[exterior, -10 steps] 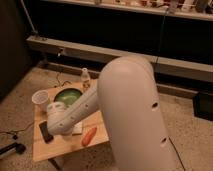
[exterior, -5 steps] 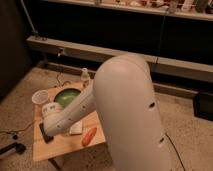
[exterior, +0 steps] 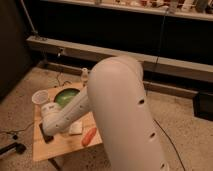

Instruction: Place the white sponge in the ceramic bowl

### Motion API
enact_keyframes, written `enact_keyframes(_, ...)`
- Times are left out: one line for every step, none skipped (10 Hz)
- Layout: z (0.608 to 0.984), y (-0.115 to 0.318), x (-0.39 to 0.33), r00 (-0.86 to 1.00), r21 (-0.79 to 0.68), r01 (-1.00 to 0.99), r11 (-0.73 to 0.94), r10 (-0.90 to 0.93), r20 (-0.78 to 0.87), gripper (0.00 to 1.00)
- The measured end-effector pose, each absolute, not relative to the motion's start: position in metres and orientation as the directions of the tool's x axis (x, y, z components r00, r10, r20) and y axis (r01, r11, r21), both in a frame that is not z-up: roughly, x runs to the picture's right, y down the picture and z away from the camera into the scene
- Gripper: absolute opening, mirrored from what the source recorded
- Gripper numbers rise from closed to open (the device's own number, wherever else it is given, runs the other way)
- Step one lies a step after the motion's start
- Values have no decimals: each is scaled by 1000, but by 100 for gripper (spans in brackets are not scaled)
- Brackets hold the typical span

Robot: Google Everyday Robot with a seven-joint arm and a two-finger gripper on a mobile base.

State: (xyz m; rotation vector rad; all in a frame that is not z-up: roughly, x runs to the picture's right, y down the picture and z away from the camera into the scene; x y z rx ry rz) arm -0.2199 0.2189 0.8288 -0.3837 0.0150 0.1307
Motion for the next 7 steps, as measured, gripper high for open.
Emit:
enact_keyframes(832,218,-220,991,-373,-135,918,129,-42,65)
enact_keyframes(840,217,-220,990,-376,-143,916,135,-47,65)
enact_keyframes(847,217,-218,989,-379,-148,914,138,-53,65)
enact_keyframes(854,218,-215,988,-381,-151,912,138,-61,65)
enact_keyframes(861,219,-211,988,-384,-154,911,137,-73,65)
enact_keyframes(867,222,-207,988,-390,-153,908,132,-81,62)
enact_keyframes(872,226,-206,989,-400,-146,905,123,-81,53)
